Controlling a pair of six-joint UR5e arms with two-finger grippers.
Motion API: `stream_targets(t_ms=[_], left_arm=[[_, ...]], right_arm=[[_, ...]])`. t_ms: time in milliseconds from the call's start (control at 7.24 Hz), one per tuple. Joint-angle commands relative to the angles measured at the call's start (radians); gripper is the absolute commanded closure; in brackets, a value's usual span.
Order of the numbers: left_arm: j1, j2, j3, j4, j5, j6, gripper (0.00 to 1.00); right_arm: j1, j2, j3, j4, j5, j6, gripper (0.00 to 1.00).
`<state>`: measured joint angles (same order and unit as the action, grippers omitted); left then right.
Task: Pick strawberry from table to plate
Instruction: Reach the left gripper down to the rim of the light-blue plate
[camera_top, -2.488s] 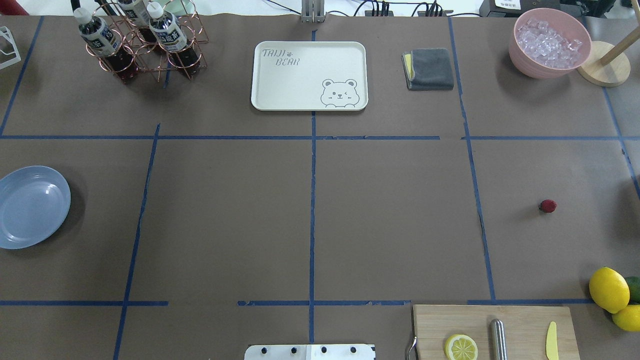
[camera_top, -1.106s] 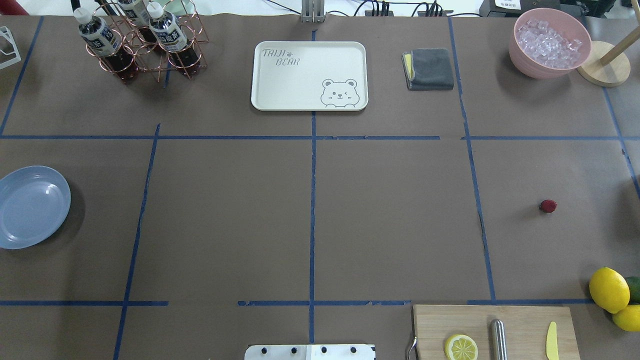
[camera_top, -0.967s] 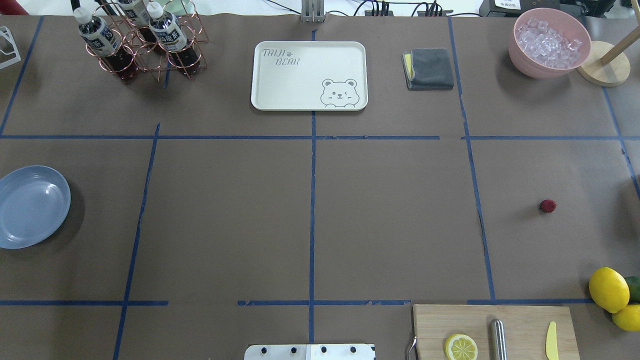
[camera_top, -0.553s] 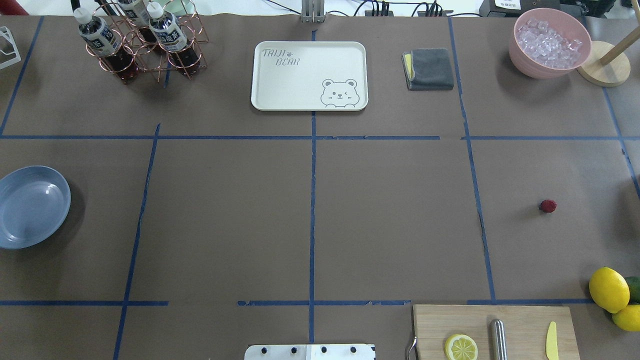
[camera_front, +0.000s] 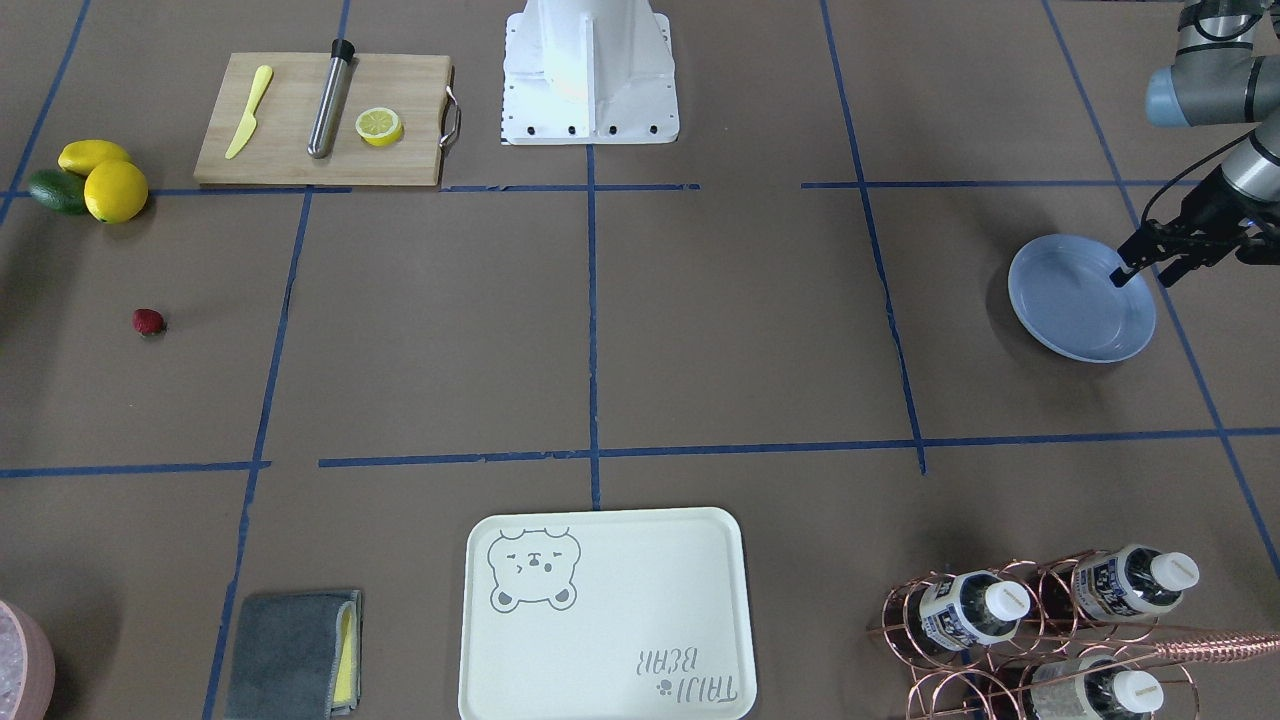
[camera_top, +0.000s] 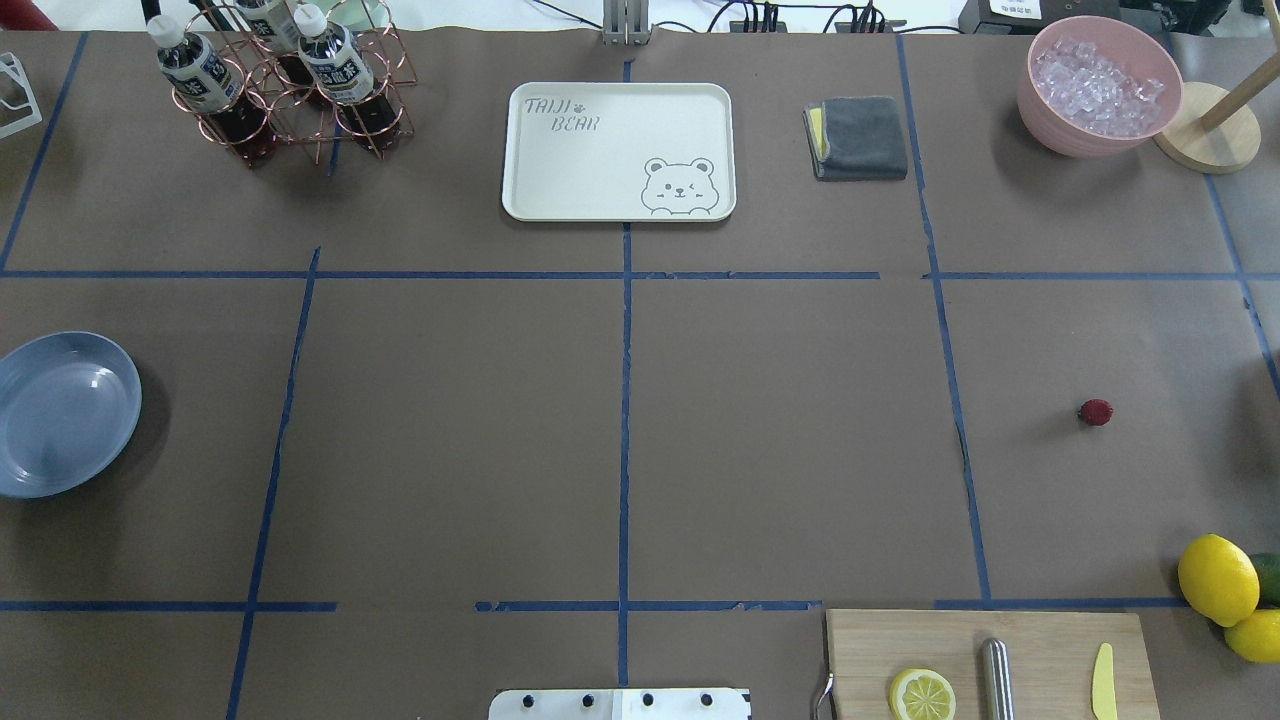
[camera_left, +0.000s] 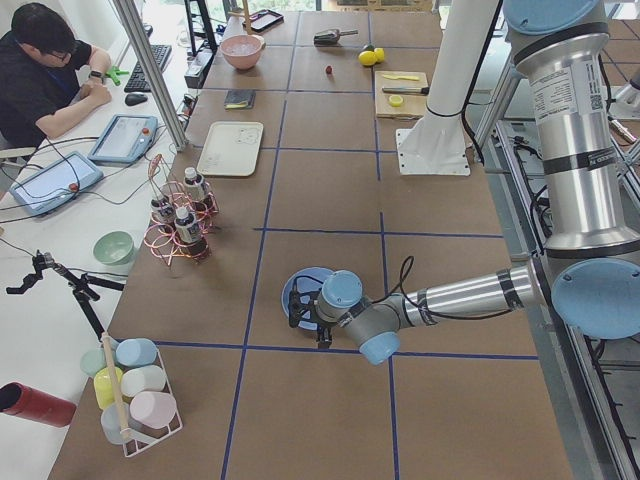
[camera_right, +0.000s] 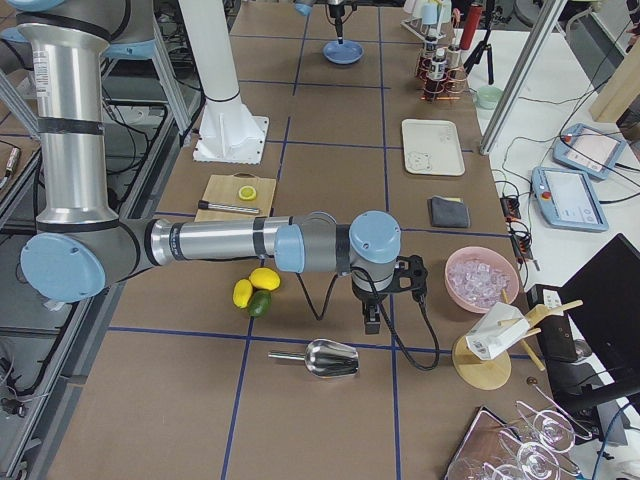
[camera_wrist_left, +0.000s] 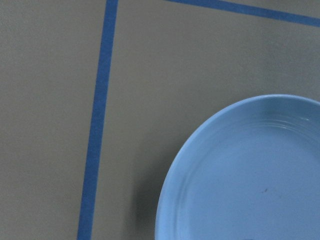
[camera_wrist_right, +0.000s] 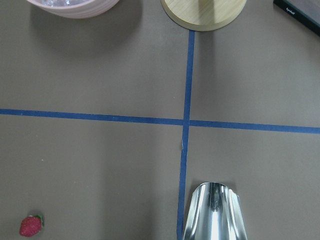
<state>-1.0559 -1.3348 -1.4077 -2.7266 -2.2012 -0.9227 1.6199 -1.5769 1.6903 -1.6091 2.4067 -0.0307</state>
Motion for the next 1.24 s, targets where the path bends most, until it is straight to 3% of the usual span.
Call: stream_targets(t_ms=[0, 138, 276, 415, 691, 829, 967, 1106], left_arm=[[0.022, -0.009, 0.022, 0.001, 0.026, -0.001, 0.31], [0.024, -0.012, 0.024, 0.002, 0.031, -0.001, 0.48], [0.024, -0.012, 0.027, 0.002, 0.031, 0.002, 0.84], [0.024, -0.012, 0.024, -0.002, 0.031, 0.007, 1.0], [0.02, -0.007, 0.006, -0.001, 0.02, 0.01, 1.0], [0.016, 0.003, -0.057, 0.025, -0.018, 0.01, 1.0], [-0.021, -0.006, -0.138, 0.138, -0.123, 0.008, 1.0], [-0.08, -0.018, -0.254, 0.318, -0.141, 0.011, 1.0]], right_arm=[[0.0, 0.0, 0.0, 0.0, 0.0, 0.0, 0.0], [0.0, 0.0, 0.002, 0.0, 0.0, 0.0, 0.0], [0.0, 0.0, 0.002, 0.0, 0.0, 0.0, 0.0], [0.0, 0.0, 0.002, 0.0, 0.0, 0.0, 0.0], [0.0, 0.0, 0.002, 0.0, 0.005, 0.0, 0.0], [0.0, 0.002, 0.017, 0.0, 0.023, 0.011, 0.0], [0.0, 0.002, 0.034, 0.002, 0.029, 0.038, 0.0], [0.0, 0.0, 0.034, 0.003, 0.026, 0.041, 0.0]])
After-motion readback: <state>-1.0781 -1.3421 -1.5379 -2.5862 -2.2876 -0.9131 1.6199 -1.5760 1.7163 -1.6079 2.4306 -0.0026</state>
